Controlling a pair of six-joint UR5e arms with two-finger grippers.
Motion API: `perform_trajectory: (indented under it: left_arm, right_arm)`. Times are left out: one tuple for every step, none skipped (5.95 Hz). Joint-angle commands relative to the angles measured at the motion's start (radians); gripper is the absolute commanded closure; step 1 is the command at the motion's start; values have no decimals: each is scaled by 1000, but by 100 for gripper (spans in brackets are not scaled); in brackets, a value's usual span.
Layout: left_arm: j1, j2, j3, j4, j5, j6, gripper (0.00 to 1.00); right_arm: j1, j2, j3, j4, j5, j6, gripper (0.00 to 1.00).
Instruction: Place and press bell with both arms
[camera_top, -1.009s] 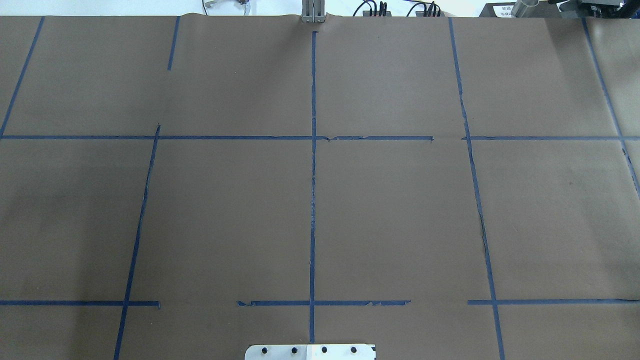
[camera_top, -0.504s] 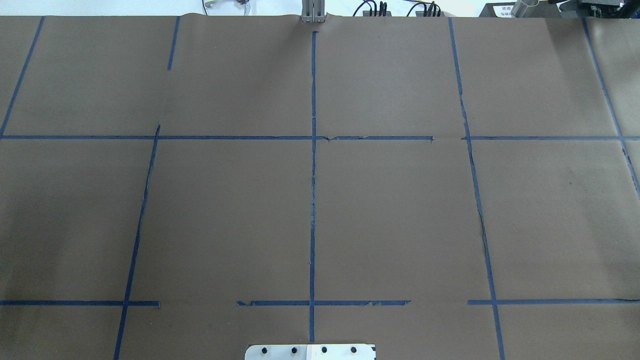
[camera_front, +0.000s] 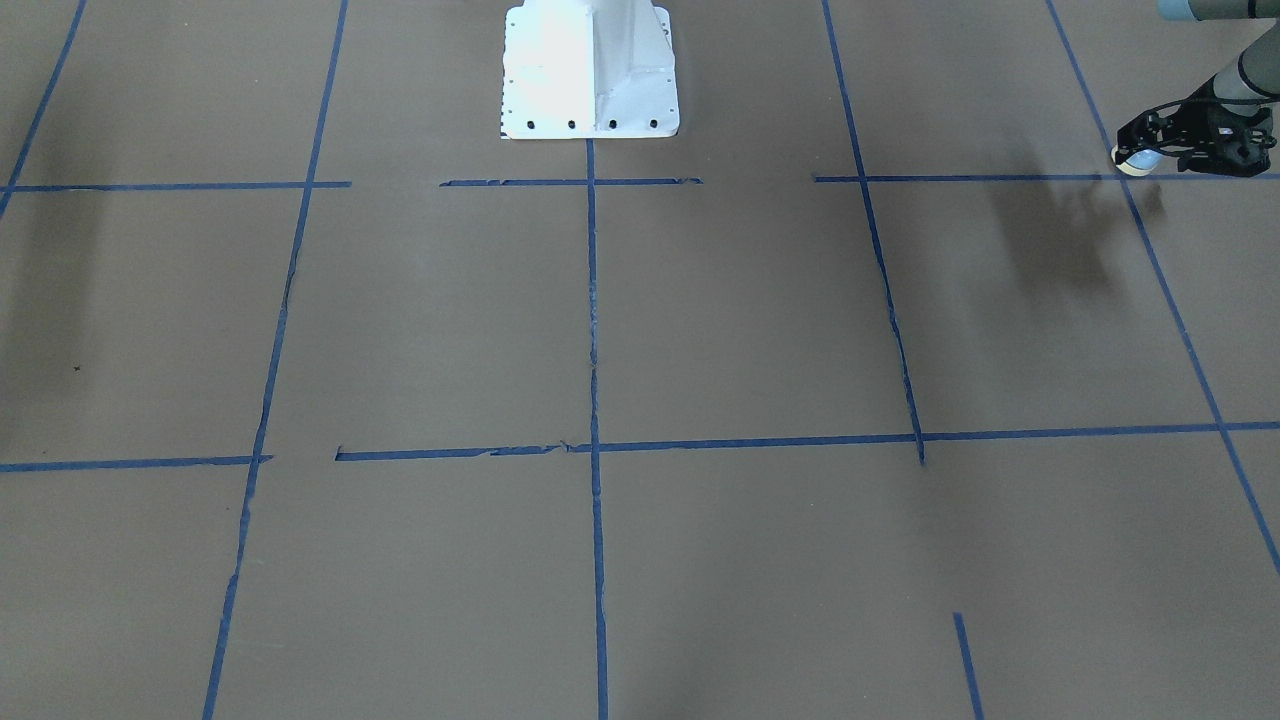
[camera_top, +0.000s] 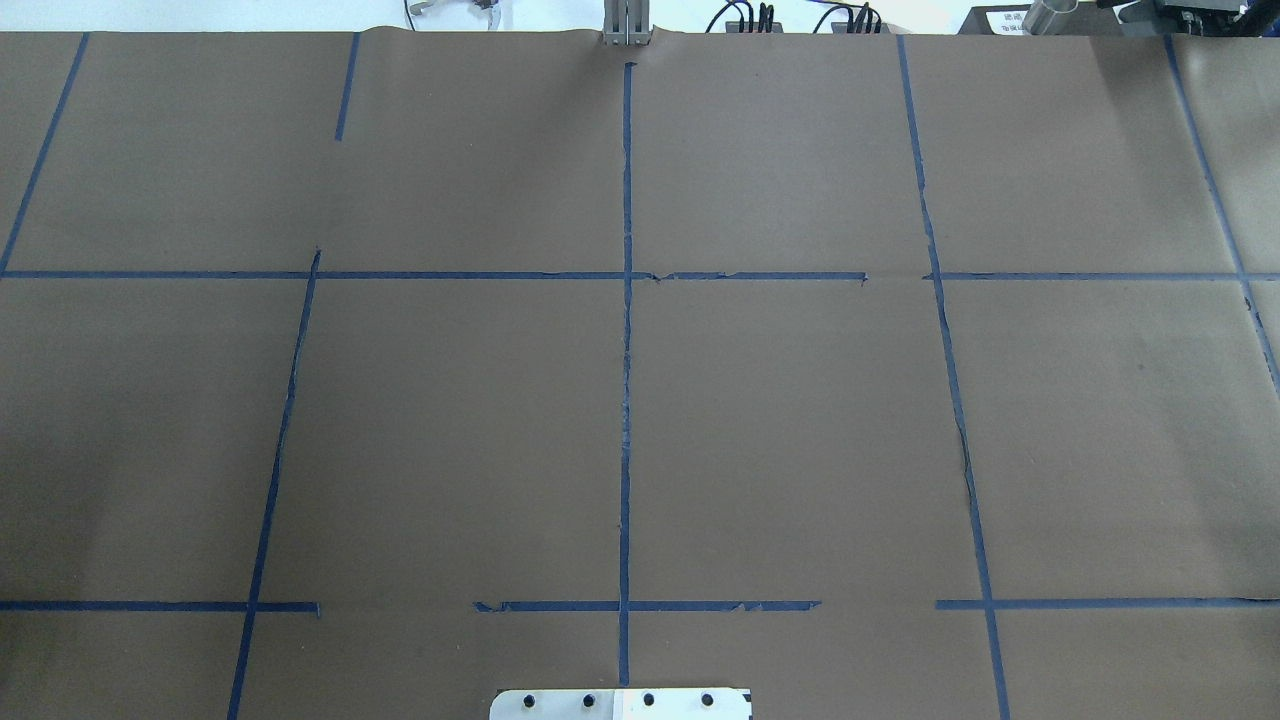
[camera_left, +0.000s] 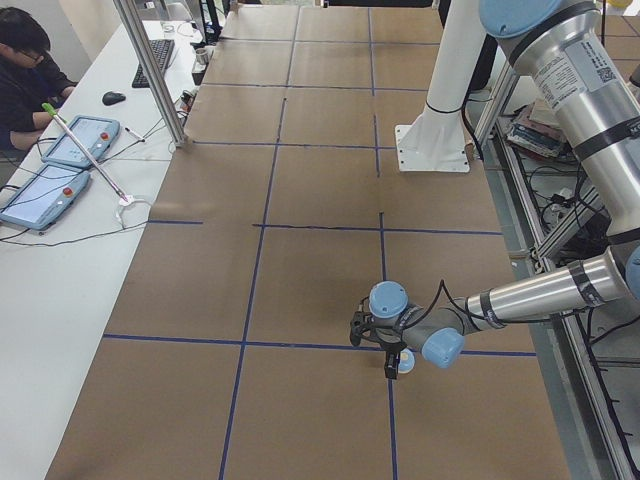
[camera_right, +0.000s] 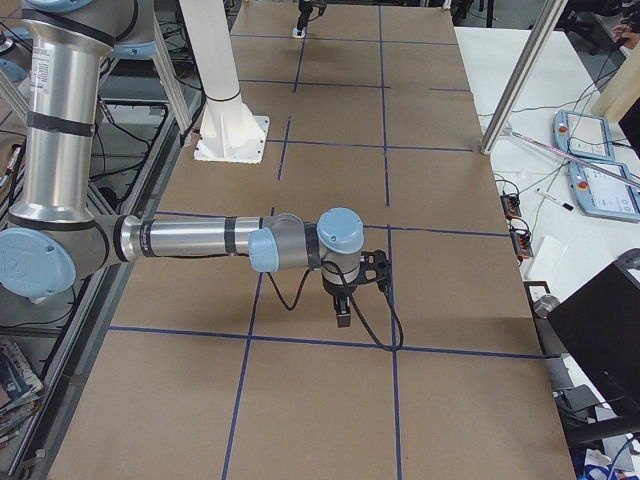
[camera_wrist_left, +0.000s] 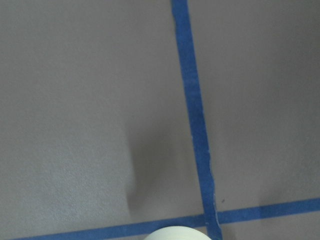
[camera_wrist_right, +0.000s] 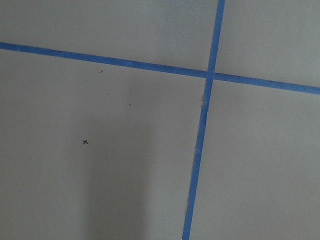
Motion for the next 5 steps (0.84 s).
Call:
perform_trajectory:
  left_arm:
    - [27,1,9,1,-1,-1,0]
    - [35,0,15,1,-1,-1,0]
    - [41,0,19,1,-1,1,1]
    - [41,1,21,4,-1,-11,37]
    - [41,1,21,1,-1,-10,89]
  right_arm:
    - [0,0,0,0,0,0,0]
    - [0,0,0,0,0,0,0]
    - [0,0,0,0,0,0,0]
    - [0,0,0,0,0,0,0]
    - [0,0,0,0,0,1,0]
